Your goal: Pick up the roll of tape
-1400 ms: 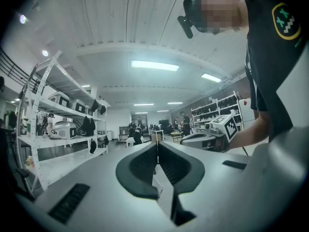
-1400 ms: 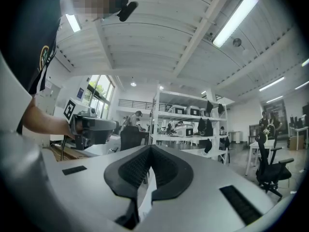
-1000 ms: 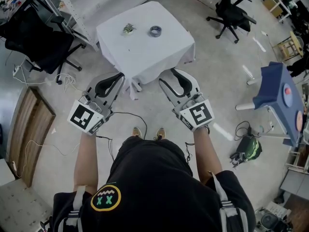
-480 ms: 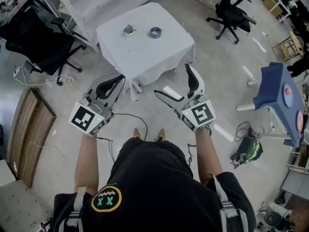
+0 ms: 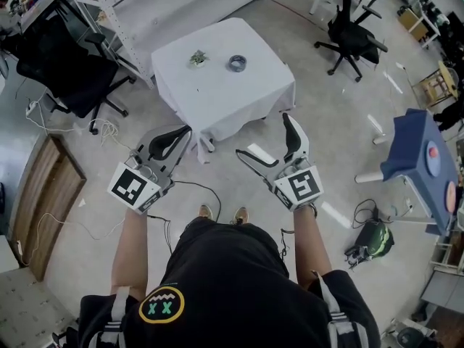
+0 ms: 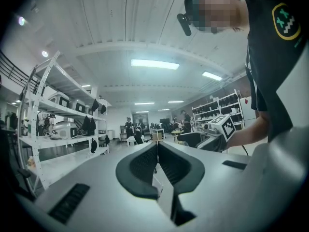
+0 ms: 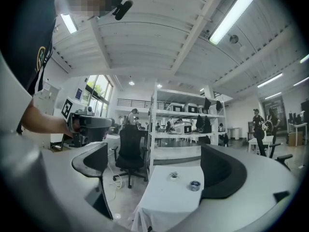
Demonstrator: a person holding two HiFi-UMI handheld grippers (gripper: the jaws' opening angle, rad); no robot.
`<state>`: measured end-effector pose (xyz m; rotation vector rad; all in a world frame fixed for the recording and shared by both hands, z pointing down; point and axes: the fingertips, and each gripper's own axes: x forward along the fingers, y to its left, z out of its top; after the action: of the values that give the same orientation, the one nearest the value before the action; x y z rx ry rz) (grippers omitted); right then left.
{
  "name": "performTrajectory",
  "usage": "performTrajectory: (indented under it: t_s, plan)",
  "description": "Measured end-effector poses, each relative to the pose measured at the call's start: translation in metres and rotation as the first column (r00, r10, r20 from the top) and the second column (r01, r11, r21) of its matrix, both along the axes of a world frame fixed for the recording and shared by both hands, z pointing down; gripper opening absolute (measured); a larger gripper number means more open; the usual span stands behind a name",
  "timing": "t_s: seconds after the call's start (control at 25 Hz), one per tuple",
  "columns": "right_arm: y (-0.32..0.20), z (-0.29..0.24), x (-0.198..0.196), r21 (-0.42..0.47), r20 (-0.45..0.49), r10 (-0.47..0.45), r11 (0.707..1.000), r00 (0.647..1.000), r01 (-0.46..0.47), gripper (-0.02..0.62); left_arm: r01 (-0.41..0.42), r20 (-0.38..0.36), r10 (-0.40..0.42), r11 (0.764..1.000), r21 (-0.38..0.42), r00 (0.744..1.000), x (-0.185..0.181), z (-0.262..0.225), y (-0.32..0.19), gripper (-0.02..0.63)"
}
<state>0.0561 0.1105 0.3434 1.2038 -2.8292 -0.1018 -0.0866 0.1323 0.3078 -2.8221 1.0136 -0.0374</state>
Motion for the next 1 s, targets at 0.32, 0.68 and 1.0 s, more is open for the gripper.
performTrajectory:
  t_s: [0.32, 0.68, 1.0]
  plan:
    - [0.012, 0.004, 0.039, 0.004, 0.017, -0.037, 0.999, 0.999, 0.037, 0.598, 0.05, 0.002, -0.05, 0.999, 0.0, 0.999, 0.036, -0.002, 0.015, 0.02]
    - [0.003, 0.0, 0.065, 0.007, 0.051, -0.041, 0.999, 0.998, 0.041, 0.598, 0.049, 0.014, -0.049, 0.999, -0.001, 0.999, 0.065, -0.006, 0.008, 0.02]
    - [-0.061, 0.017, 0.062, -0.004, 0.026, -0.021, 1.0, 0.999, 0.021, 0.598, 0.015, 0.002, -0.015, 1.0, -0.006, 1.0, 0.065, 0.01, -0.059, 0.02]
